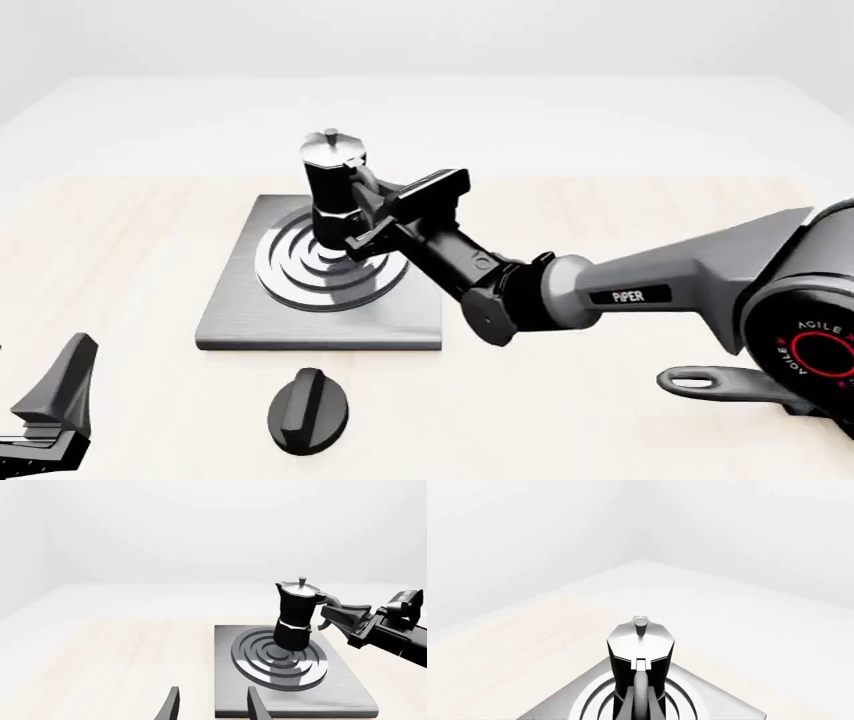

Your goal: Put the moka pot on the stove.

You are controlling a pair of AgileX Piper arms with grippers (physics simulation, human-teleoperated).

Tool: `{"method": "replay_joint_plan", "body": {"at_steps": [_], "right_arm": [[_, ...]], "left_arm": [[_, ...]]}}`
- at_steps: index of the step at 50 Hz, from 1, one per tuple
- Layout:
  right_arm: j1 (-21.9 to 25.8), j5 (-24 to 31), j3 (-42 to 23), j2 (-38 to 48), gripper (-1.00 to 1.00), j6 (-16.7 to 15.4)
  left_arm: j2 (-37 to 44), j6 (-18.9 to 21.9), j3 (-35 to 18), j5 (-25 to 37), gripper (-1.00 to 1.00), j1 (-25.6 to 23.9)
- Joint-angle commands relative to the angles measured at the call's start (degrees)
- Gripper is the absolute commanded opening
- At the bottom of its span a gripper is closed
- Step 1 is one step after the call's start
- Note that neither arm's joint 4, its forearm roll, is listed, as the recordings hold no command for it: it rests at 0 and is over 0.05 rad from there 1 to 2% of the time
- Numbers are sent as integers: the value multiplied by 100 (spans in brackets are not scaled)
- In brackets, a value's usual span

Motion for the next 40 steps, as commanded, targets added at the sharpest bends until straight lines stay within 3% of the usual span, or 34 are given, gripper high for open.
{"method": "replay_joint_plan", "body": {"at_steps": [1,40], "right_arm": [[51,-5,-270,218,-100,70],[98,364,-508,355,-100,127]], "left_arm": [[0,0,0,0,100,0],[0,0,0,0,100,0]]}}
